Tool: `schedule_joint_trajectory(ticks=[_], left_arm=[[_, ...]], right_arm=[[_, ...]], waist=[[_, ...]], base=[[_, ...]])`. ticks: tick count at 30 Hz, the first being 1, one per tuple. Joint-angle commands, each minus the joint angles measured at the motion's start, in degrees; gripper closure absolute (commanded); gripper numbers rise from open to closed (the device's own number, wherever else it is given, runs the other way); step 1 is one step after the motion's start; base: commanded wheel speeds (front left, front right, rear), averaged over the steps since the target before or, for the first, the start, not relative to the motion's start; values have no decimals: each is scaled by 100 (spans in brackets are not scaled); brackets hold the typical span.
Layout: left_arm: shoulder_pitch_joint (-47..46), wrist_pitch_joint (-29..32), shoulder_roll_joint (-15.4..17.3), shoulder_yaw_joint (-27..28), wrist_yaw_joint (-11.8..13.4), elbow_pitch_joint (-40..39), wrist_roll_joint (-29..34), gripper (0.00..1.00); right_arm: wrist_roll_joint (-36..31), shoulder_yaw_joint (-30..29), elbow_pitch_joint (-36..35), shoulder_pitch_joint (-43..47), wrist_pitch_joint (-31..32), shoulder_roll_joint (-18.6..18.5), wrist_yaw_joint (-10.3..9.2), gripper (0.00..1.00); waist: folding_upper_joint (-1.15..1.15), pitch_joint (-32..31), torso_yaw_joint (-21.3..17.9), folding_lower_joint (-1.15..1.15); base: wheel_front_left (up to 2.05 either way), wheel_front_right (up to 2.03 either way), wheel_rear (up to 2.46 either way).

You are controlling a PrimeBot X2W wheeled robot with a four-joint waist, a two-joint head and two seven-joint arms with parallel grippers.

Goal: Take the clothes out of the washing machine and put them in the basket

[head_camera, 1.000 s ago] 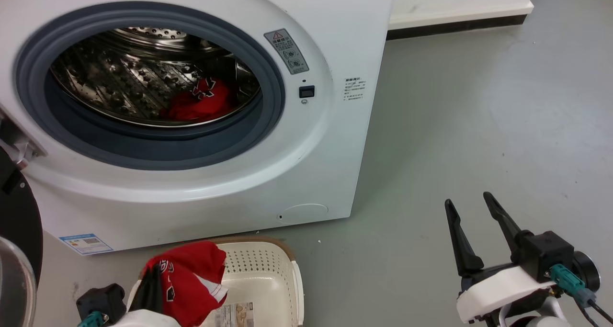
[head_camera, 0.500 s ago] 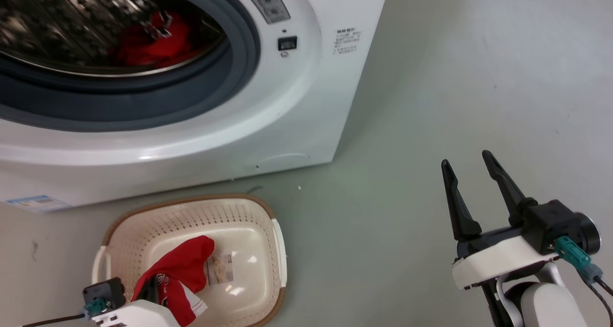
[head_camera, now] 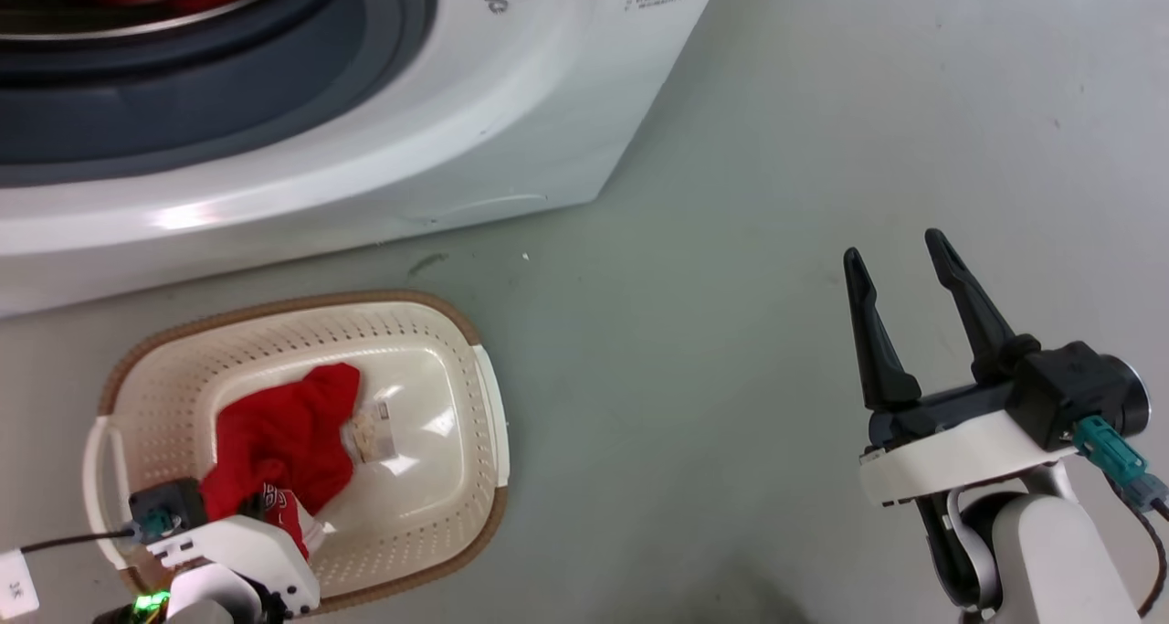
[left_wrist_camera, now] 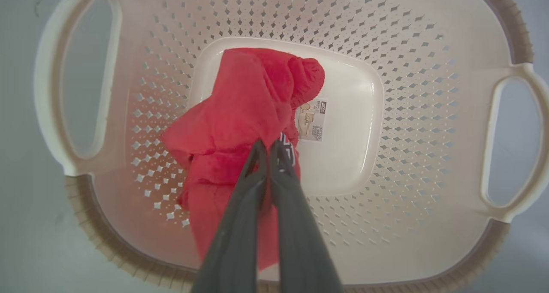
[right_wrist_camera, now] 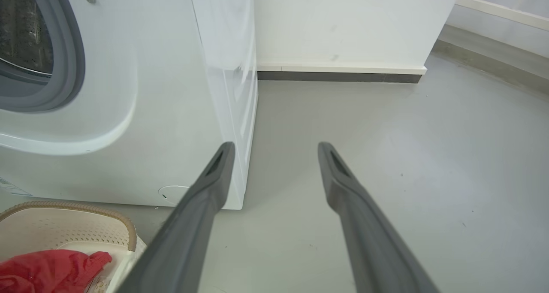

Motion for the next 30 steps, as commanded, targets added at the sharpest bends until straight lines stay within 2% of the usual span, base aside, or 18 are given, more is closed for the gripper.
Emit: schedule_joint_trajectory(ticks=[1, 11, 18, 20, 21, 30], left_arm=[[-200, -9, -14, 3, -42, 173, -19, 100], [-854, -33, 36, -55, -234, 1160, 9, 100], [-1039, 172, 50, -109, -299, 1436, -21, 98], [-1058, 174, 39, -131, -297, 1471, -13, 37], [-1040, 198, 1, -157, -306, 1501, -1, 0], [-723, 58, -159, -222, -434, 1556, -7, 0]], right_arm=[[43, 29, 13, -147, -60, 10, -4, 0], [126, 113, 47, -387, -200, 10, -4, 0], [158, 147, 162, -461, -275, 10, -4, 0], [158, 154, 202, -477, -288, 10, -4, 0], [109, 162, 240, -477, -283, 10, -4, 0], [91, 163, 442, -310, -288, 8, -5, 0]], waist=[[0, 262, -99, -1], [0, 925, -299, -1], [0, 1021, -331, -1], [0, 985, -325, -1], [0, 908, -311, -1], [0, 44, -188, -1]], base=[[0, 0, 0], [0, 0, 0], [0, 0, 0], [0, 0, 0], [0, 0, 0], [0, 0, 0]])
